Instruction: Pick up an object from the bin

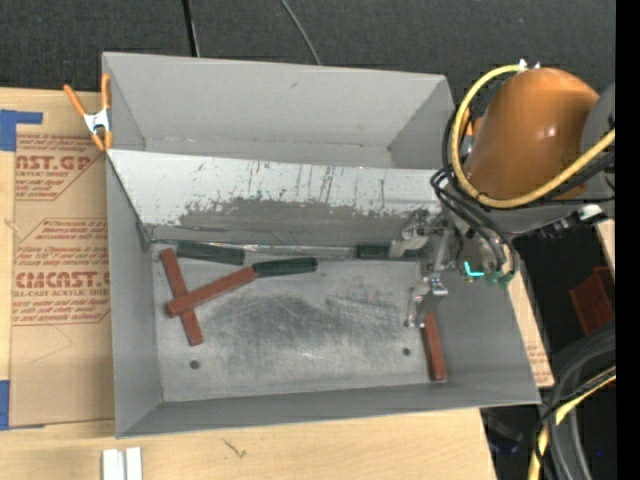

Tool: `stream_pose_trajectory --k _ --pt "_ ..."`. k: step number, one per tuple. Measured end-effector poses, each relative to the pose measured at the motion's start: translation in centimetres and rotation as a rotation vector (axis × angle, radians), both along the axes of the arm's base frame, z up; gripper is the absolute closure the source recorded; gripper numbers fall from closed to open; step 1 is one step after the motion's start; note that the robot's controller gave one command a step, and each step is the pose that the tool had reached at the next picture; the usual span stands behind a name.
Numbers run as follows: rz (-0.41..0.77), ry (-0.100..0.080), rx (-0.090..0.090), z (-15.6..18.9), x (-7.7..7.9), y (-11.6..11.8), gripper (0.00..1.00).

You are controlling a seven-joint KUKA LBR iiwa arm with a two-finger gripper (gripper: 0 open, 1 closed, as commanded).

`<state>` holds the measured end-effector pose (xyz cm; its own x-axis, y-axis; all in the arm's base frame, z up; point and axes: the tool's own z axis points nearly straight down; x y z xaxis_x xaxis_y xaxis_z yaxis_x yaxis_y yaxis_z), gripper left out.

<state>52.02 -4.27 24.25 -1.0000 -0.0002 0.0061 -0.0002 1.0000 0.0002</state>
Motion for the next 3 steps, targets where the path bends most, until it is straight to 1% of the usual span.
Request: stream_pose_trajectory --k 1,2,3 --pt "0.0 -0.008 -0.001 0.4 0.2 0.0 0.0" --pt "0.106 -0.017 0.0 -1.9 -0.6 -1.8 0.0" --pt "0.145 -0.005 0.001 -12.3 -2.9 -4.7 1.0"
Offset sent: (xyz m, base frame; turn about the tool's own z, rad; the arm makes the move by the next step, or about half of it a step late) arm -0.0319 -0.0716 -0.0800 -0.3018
